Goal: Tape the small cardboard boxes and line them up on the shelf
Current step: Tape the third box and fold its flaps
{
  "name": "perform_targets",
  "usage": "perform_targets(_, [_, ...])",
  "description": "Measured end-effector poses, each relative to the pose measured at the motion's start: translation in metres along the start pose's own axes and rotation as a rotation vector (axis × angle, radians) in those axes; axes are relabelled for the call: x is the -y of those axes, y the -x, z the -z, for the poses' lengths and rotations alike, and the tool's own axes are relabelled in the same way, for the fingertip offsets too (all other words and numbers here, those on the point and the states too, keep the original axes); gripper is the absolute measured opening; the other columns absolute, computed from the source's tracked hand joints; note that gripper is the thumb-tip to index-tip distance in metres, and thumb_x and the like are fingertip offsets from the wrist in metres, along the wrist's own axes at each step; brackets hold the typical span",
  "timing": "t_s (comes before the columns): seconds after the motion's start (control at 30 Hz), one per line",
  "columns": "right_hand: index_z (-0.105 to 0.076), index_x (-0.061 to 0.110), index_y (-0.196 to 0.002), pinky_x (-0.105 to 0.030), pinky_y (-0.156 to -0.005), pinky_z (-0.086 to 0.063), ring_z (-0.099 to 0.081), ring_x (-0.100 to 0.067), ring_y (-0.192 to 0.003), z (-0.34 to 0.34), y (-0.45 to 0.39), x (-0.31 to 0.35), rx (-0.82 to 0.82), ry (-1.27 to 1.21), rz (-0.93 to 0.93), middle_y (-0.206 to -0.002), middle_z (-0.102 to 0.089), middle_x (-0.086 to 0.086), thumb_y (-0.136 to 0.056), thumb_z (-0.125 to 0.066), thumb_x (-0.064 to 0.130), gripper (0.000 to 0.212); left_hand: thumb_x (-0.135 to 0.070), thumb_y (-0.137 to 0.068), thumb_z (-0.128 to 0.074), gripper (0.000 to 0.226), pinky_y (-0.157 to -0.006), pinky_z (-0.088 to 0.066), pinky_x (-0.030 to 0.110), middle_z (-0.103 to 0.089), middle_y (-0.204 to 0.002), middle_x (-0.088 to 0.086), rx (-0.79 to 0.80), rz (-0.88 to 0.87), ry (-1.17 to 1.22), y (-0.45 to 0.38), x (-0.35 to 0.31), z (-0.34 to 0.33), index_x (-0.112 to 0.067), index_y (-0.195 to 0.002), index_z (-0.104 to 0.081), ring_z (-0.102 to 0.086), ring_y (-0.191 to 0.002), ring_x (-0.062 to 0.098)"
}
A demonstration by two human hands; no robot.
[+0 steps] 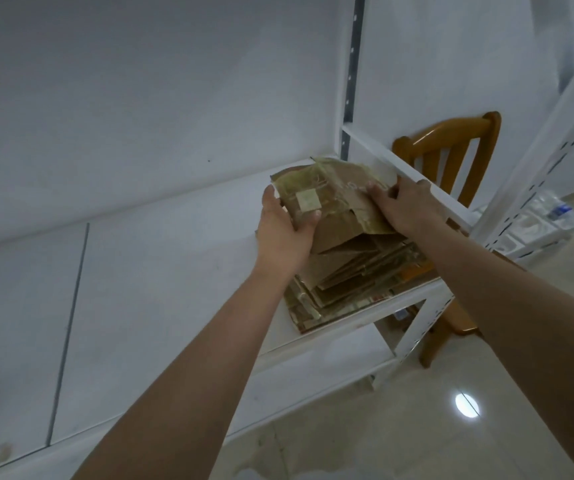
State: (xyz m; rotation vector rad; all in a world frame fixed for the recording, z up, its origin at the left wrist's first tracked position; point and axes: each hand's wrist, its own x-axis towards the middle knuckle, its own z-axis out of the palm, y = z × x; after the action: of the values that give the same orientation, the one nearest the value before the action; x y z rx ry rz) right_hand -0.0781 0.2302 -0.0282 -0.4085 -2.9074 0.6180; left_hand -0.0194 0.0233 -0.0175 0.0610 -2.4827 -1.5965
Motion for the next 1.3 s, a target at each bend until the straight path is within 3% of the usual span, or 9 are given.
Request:
perform_targets(0.1, [-0.059, 0.007, -0.121, -0.049, -0.092, -0.046, -0.056, -0.04, -0.108, 0.001, 0.005, 0.001, -0.059, 0.101, 0.02, -0.119, -0.058, -0.02, -0.091, -0.03, 0.071, 0.077, -0.021, -0.092, -0.066, 0.072, -0.087, -0.055, 0.036, -0.043, -0.086, -0.029, -0.008, 0.101, 0.074, 0.001, 0.004, 0.004, -0.01, -0.149, -0.023, -0.055, -0.08, -0.003])
perform_targets(0.23, [-0.057, 0.006, -0.118, -0.048, -0.09, -0.046, -0.057, -0.038, -0.106, 0.011, 0.012, 0.009, -0.103, 0.02, 0.027, -0.114, -0.061, -0.018, -0.093, -0.031, 0.068, 0.073, -0.014, -0.095, -0.061, 0.055, -0.084, -0.058, 0.04, -0.045, -0.087, -0.028, -0.002, 0.093, 0.149, 0.011, 0.007, 0.014, -0.013, -0.141, -0.032, -0.052, -0.076, -0.008])
perform_targets(0.4, [-0.057, 0.007, -0.109, -0.041, -0.079, -0.049, -0.061, -0.028, -0.091, 0.006, 0.036, 0.05, -0.01, -0.261, 0.096, -0.098, -0.064, -0.01, -0.098, -0.033, 0.06, 0.059, -0.002, -0.091, -0.058, 0.042, -0.089, -0.055, 0.04, -0.051, -0.095, -0.023, 0.01, 0.014, 0.182, 0.024, 0.019, 0.064, -0.03, -0.117, -0.039, -0.058, -0.088, -0.001])
perform_targets(0.53, [-0.049, 0.011, -0.104, -0.035, -0.075, -0.039, -0.051, -0.025, -0.085, -0.03, 0.083, 0.116, -0.02, -0.32, 0.142, -0.092, -0.053, -0.006, -0.1, -0.031, 0.056, 0.049, -0.013, -0.089, -0.062, 0.054, -0.087, -0.054, 0.035, -0.05, -0.095, -0.02, -0.068, 0.033, 0.134, 0.042, 0.051, 0.141, -0.017, -0.137, -0.038, -0.06, -0.089, 0.006])
perform_targets(0.7, [-0.044, 0.011, -0.101, -0.03, -0.072, -0.034, -0.049, -0.022, -0.084, -0.075, 0.156, 0.226, 0.05, -0.484, 0.27, -0.095, -0.053, -0.003, -0.102, -0.035, 0.049, 0.039, -0.022, -0.091, -0.066, 0.051, -0.093, -0.053, 0.042, -0.056, -0.098, -0.01, -0.19, 0.117, 0.152, 0.069, 0.095, 0.256, -0.013, -0.134, -0.041, -0.063, -0.096, 0.018])
perform_targets(0.83, [-0.052, 0.008, -0.094, -0.028, -0.063, -0.038, -0.054, -0.014, -0.076, -0.108, 0.218, 0.309, 0.079, -0.628, 0.331, -0.086, -0.058, 0.001, -0.1, -0.034, 0.057, 0.052, -0.037, -0.095, -0.059, 0.05, -0.095, -0.052, 0.042, -0.061, -0.114, 0.003, -0.303, 0.172, 0.179, 0.104, 0.134, 0.35, -0.013, -0.135, -0.043, -0.063, -0.104, 0.022])
perform_targets(0.97, [-0.065, 0.003, -0.084, -0.026, -0.061, -0.045, -0.061, -0.011, -0.067, -0.142, 0.27, 0.376, 0.228, -0.854, 0.246, -0.074, -0.065, -0.004, -0.099, -0.024, 0.062, 0.074, -0.048, -0.101, -0.039, 0.053, -0.097, -0.047, 0.036, -0.06, -0.121, 0.0, -0.355, 0.245, 0.163, 0.131, 0.165, 0.423, -0.021, -0.146, -0.036, -0.059, -0.108, 0.02])
perform_targets(1.1, [-0.068, 0.02, -0.092, -0.035, -0.078, -0.055, -0.069, -0.018, -0.086, -0.159, 0.3, 0.437, 0.433, -1.035, 0.143, -0.094, -0.072, -0.006, -0.101, -0.025, 0.058, 0.057, -0.05, -0.102, -0.033, 0.047, -0.095, -0.049, 0.036, -0.061, -0.12, 0.002, -0.368, 0.254, 0.239, 0.137, 0.186, 0.464, -0.024, -0.141, -0.042, -0.061, -0.105, 0.018])
perform_targets(1.3, [-0.071, 0.026, -0.098, -0.026, -0.06, -0.057, -0.073, -0.012, -0.083, -0.183, 0.308, 0.504, 0.759, -1.293, 0.141, -0.089, -0.077, 0.005, -0.097, -0.019, 0.065, 0.065, -0.052, -0.102, -0.029, 0.046, -0.069, -0.041, 0.016, -0.058, -0.1, -0.016, -0.404, 0.252, 0.31, 0.117, 0.209, 0.51, -0.025, -0.136, -0.044, -0.056, -0.09, -0.003])
